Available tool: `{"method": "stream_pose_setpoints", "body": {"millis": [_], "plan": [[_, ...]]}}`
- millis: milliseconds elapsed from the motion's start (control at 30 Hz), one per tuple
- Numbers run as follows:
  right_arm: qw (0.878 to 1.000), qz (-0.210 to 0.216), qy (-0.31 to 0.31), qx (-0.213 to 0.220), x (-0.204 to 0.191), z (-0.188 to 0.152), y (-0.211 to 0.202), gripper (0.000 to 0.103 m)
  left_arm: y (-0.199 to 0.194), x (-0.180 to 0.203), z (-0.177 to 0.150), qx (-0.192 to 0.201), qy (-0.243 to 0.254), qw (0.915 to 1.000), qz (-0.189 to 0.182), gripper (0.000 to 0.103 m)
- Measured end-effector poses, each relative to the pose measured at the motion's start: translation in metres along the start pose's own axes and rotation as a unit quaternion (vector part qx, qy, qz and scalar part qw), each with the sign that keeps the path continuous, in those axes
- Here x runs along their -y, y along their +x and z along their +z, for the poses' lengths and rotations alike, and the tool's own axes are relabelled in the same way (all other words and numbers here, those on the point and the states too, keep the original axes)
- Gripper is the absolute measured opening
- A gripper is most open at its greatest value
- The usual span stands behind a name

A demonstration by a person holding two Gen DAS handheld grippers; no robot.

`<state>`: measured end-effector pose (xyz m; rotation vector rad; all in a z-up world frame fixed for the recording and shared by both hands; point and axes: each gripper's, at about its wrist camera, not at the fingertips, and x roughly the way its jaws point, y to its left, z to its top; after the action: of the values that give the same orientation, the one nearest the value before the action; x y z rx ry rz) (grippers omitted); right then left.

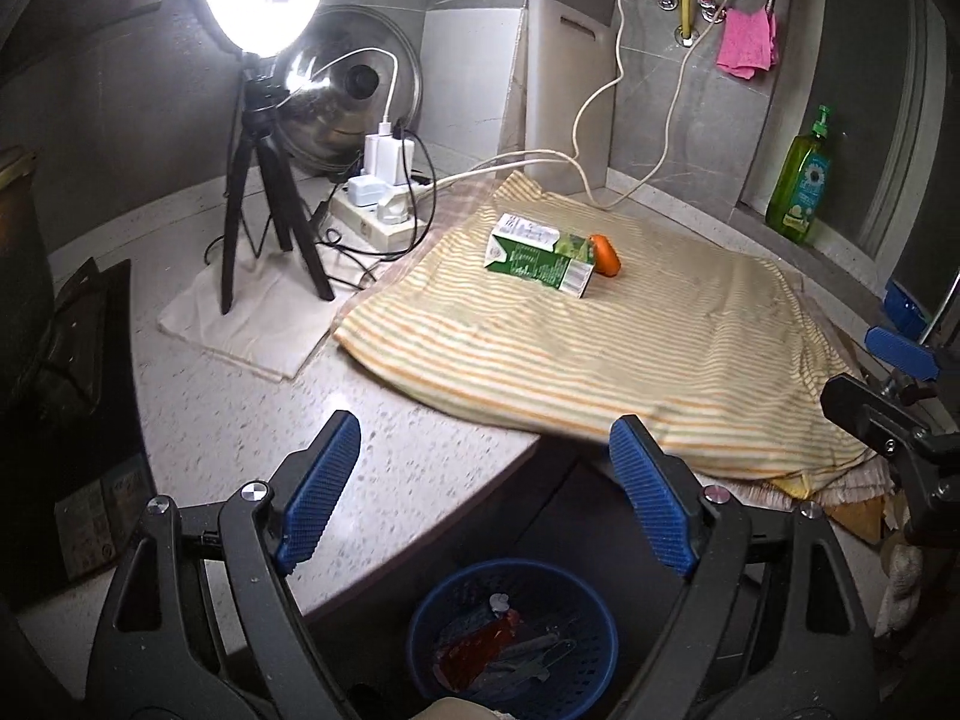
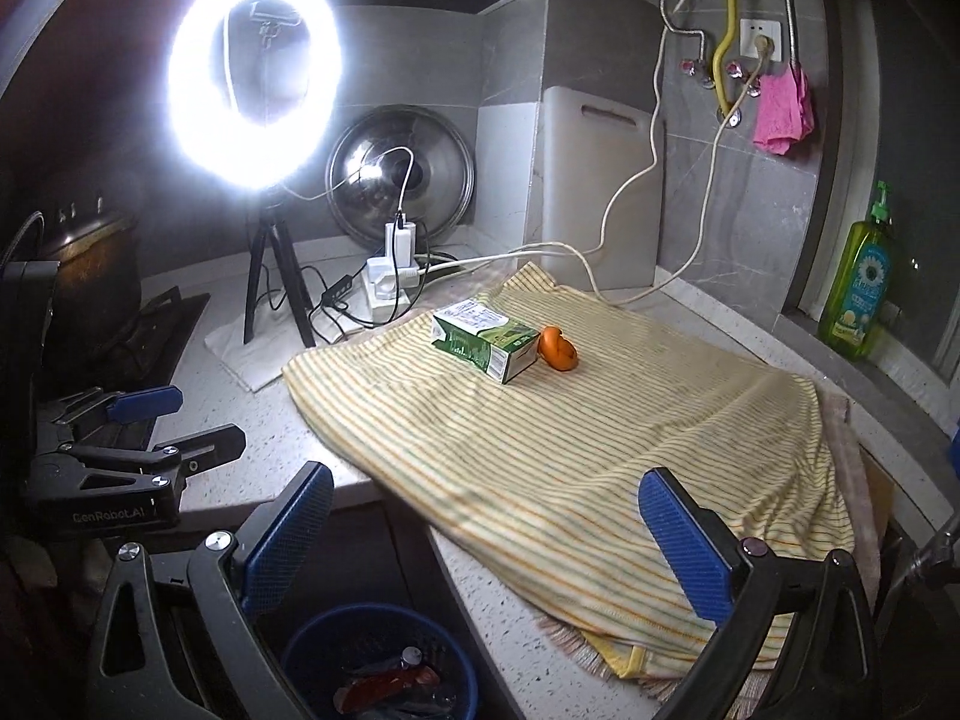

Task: Collect trash
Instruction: 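Raise both tools back over the cloth toward the green box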

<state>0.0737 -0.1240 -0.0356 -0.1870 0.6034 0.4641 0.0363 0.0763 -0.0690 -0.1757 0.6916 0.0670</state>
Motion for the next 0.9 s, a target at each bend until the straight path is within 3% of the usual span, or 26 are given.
{"method": "stream_pose_setpoints", "body": {"millis": [267, 500, 700, 900], "plan": [[1.0, -0.005, 0.015, 0.004, 0.043, 0.03, 0.03, 0.103, 0.041, 0.013, 0.044, -0.024, -0.004, 0.9993, -0.029, 0.088], [0.997, 0.024, 0.055, -0.051, 0.085, 0.058, 0.083, 0.103, 0.097, 0.023, 0.083, -0.07, -0.027, 0.9959, -0.05, 0.088], [0.989, 0.056, 0.097, -0.101, 0.118, 0.072, 0.129, 0.095, 0.141, 0.03, 0.113, -0.109, -0.08, 0.9894, -0.053, 0.088], [0.98, 0.087, 0.123, -0.134, 0.14, 0.08, 0.16, 0.089, 0.177, 0.035, 0.142, -0.125, -0.143, 0.9814, -0.026, 0.088]]}}
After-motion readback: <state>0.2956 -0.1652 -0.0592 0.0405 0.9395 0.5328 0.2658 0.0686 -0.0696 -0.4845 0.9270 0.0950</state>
